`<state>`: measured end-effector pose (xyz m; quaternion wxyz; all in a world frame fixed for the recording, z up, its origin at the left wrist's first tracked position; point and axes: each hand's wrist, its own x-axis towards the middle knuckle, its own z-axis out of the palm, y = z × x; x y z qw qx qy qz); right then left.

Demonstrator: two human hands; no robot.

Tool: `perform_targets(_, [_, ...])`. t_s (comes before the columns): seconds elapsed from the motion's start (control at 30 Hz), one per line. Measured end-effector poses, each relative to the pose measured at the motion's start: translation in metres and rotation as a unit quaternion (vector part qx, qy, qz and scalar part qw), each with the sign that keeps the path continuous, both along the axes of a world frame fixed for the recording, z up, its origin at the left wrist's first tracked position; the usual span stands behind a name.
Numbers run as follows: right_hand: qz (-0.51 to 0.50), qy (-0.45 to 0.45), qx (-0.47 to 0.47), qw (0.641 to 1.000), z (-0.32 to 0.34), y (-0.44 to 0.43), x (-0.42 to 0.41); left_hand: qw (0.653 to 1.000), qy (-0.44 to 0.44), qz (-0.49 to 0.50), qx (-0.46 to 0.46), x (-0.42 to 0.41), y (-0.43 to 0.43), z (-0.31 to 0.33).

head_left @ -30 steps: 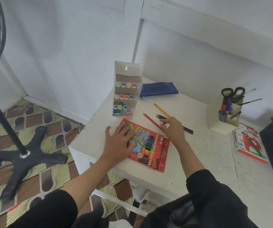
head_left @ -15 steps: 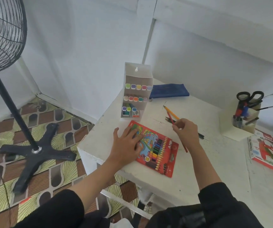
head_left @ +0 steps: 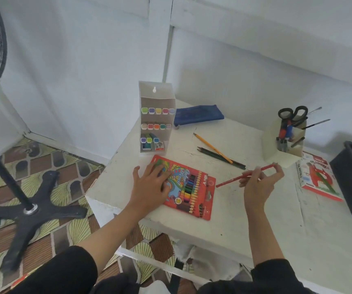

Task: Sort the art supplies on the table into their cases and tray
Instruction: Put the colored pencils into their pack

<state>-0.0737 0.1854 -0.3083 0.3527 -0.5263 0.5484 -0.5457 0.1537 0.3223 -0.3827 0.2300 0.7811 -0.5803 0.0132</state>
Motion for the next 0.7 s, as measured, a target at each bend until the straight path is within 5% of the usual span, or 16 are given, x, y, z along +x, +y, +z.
perform_targets(0.5, [-0.031,-0.166,0.131,0.977,-0.025,0.010,0.010,1.000,0.007,0.000,-0.008,-0.001,0.001,0.003])
perform_targets(0.7, [-0.027,-0.035,0.121,0.992,-0.031,0.013,0.008,1.000,0.019,-0.002,0.000,-0.001,0.001,0.003])
